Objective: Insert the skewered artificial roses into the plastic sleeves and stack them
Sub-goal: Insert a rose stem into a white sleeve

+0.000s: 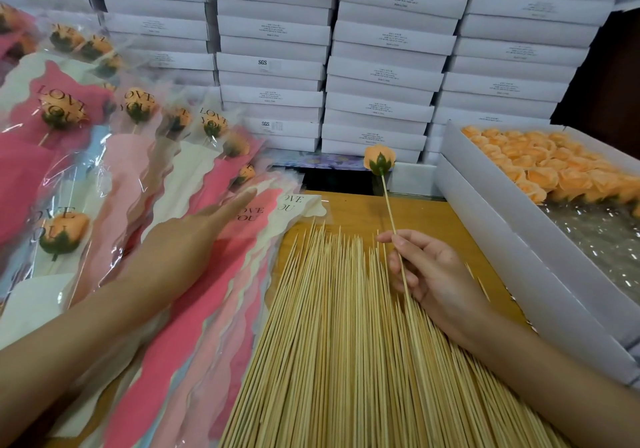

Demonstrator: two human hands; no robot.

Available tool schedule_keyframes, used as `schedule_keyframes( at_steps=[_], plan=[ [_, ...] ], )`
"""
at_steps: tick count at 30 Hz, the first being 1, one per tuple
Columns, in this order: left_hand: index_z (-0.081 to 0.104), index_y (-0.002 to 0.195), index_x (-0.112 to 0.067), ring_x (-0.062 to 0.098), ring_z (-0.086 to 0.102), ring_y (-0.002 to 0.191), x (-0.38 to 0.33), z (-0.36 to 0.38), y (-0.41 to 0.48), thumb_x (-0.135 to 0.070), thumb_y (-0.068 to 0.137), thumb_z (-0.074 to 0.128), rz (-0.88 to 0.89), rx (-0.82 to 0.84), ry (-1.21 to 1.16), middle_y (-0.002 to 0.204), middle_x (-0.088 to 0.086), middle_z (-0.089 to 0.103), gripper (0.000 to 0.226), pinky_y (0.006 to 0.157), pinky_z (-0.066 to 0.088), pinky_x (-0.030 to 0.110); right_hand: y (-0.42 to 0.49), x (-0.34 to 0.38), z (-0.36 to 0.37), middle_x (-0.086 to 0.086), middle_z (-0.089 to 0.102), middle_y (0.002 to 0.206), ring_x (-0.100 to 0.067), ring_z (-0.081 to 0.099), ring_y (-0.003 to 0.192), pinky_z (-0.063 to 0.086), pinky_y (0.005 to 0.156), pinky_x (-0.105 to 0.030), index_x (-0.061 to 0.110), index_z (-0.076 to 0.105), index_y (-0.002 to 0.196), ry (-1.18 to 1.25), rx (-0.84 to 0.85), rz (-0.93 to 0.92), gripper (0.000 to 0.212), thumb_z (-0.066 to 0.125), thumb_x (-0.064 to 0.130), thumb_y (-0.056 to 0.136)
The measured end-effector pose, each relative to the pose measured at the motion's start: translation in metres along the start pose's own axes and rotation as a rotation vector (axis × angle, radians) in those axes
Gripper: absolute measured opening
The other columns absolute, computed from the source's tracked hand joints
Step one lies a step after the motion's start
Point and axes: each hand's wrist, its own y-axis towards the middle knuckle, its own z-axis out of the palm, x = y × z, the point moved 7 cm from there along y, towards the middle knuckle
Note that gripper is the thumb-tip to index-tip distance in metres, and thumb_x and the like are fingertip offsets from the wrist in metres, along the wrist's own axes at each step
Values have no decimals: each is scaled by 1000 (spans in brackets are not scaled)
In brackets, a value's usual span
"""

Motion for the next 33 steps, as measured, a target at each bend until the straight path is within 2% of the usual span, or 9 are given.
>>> schedule_keyframes(
  at_steps=[6, 8, 11, 15, 20, 23, 26, 30, 33],
  plan=[
    [63, 127, -13, 29, 68, 86, -28, -42, 10, 20, 81, 46, 66, -228, -105, 123, 6, 64, 60, 55, 39, 28, 1, -1, -4, 2, 57, 64, -4, 42, 47, 38, 52, -26, 19, 74, 95, -11, -38, -21, 24, 50, 19, 99],
    [63, 125, -15, 19, 61, 92, -32, -53, 12, 18, 85, 44, 13, -240, -348, 112, 1, 64, 55, 70, 43, 23, 2, 0, -6, 3, 57, 63, -4, 41, 46, 32, 54, -31, 21, 74, 93, -24, -61, -34, 25, 50, 19, 99],
    [70, 114, -29, 10, 62, 75, -33, -60, 12, 10, 87, 55, -181, -163, -904, 89, -8, 69, 50, 63, 44, 8, 2, 1, -9, 4, 56, 63, -3, 41, 45, 29, 54, -32, 24, 75, 89, -30, -100, -51, 28, 50, 18, 100],
    [77, 104, -19, 9, 70, 76, -48, -47, 9, -10, 76, 65, -346, 81, -1521, 97, 3, 76, 31, 59, 53, 14, 1, 3, -16, 5, 54, 60, -3, 39, 43, 28, 53, -30, 19, 72, 93, -25, -177, -74, 24, 49, 17, 100],
    [77, 100, -9, 5, 56, 64, -56, -3, 2, -35, 71, 70, -391, 484, -1507, 74, 1, 63, 39, 50, 43, 11, 1, 3, -22, 6, 53, 59, -3, 39, 44, 32, 52, -27, 16, 70, 96, -11, -246, -67, 21, 49, 17, 100],
    [77, 97, -9, 15, 52, 73, -57, 10, -6, -27, 71, 82, -336, 621, -1421, 84, 12, 63, 33, 52, 43, 12, 1, 2, -22, 6, 53, 59, -3, 38, 44, 32, 51, -26, 13, 68, 98, -18, -254, -54, 20, 48, 16, 100],
    [75, 91, -11, 11, 48, 56, -65, 12, -12, -11, 76, 81, -221, 736, -1353, 72, 9, 57, 16, 50, 42, 15, 1, 2, -21, 5, 53, 59, -4, 38, 45, 33, 52, -27, 12, 68, 98, -24, -249, -47, 21, 48, 15, 101],
    [68, 118, -19, 12, 55, 57, -74, 10, -20, 9, 82, 68, -148, 877, -1339, 96, 1, 62, 46, 52, 49, 20, 0, 2, -21, 5, 52, 60, -5, 39, 47, 32, 55, -30, 11, 68, 99, -41, -247, -45, 21, 47, 15, 101],
    [58, 132, -33, 26, 55, 80, -72, 13, -23, 8, 74, 72, -199, 883, -1351, 129, 0, 60, 72, 61, 51, 22, -1, 3, -20, 5, 53, 60, -5, 39, 47, 31, 56, -31, 10, 68, 100, -50, -244, -48, 21, 47, 14, 101]
  ],
)
